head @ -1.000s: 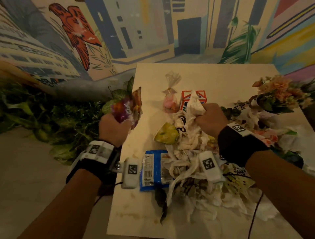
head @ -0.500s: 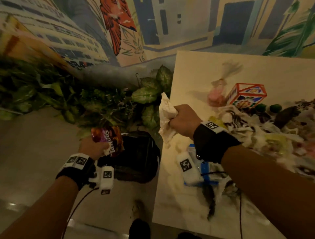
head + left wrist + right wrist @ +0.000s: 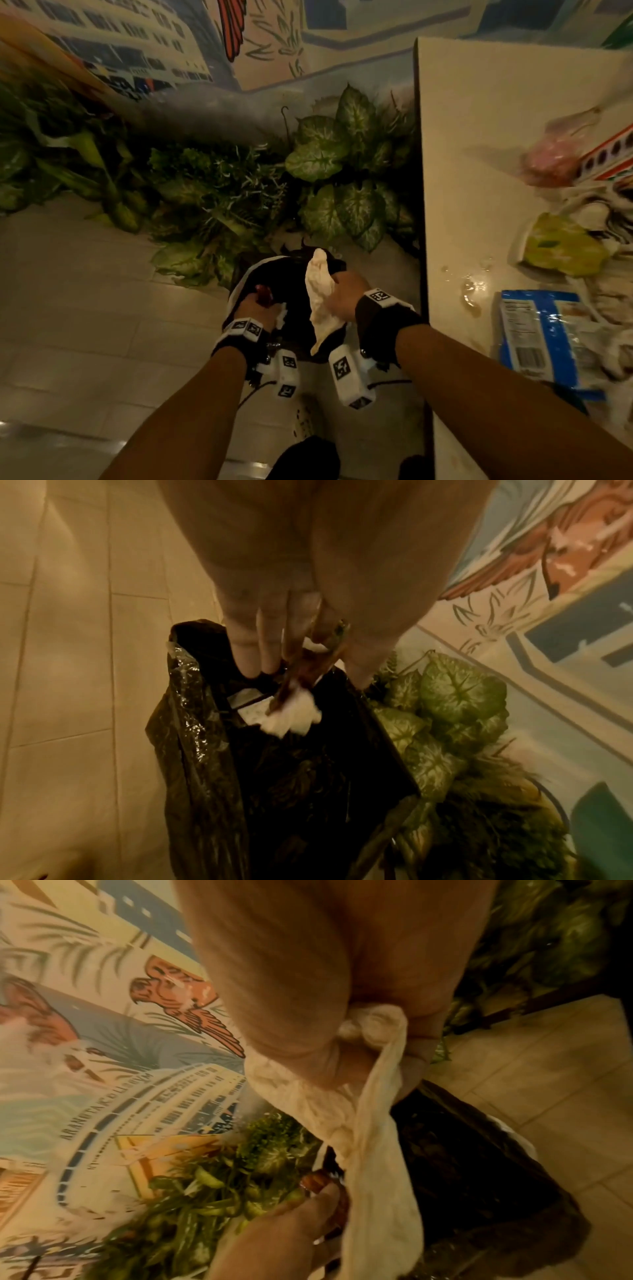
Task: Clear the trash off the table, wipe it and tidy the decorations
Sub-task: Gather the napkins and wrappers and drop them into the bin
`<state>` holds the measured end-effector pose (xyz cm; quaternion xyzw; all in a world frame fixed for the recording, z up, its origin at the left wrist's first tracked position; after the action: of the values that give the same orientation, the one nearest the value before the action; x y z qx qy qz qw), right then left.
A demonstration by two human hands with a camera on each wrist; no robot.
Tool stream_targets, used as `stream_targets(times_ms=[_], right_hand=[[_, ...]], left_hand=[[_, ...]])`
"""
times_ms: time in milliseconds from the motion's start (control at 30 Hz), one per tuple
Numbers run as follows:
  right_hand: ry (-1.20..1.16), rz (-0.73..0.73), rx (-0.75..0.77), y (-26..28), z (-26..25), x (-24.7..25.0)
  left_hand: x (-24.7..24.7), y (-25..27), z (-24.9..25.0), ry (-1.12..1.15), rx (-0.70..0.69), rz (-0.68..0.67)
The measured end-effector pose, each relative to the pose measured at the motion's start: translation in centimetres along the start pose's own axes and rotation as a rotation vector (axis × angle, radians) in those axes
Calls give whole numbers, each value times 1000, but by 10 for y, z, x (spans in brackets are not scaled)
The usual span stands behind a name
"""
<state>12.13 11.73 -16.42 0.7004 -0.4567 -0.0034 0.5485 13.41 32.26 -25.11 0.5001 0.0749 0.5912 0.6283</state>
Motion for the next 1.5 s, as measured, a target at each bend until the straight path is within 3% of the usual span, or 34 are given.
stream_targets(times_ms=[133, 333, 433, 600, 833, 1000, 1200, 1333, 1500], right_hand=[[23, -32, -81, -35, 8, -27], [-10, -54, -88, -61, 5, -50], [-174, -96, -130, -66, 11, -64], [-170, 13, -19, -47, 11, -37], [-130, 116, 268, 53, -3, 53], [-15, 308, 369, 154, 43, 151], [-4, 556, 311, 231, 143, 262], [53, 602, 201, 246, 216, 305], [212, 512, 23, 238, 283, 311]], left_hand=[[-10, -13, -17, -32, 25, -70], [32, -37, -46, 84, -16, 60], [48, -42, -60, 160, 7, 77], [51, -33, -55, 177, 0, 51], [46, 30, 60, 110, -256, 28], [10, 125, 174, 67, -517, -66], [-67, 229, 287, -104, -820, -140], [-147, 257, 323, -235, -863, -226], [-240, 264, 339, -485, -854, -308]])
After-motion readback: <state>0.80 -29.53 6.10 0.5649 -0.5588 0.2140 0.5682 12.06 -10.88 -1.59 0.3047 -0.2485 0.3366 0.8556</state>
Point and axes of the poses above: each hand's wrist, its own y-axis away from the middle knuckle, its own x-axis out of the back of the hand, z = x × y, the point moved 9 cm from there along -y, towards the middle knuckle, and after that the axes turned 12 degrees about y, right-handed, at the moved point
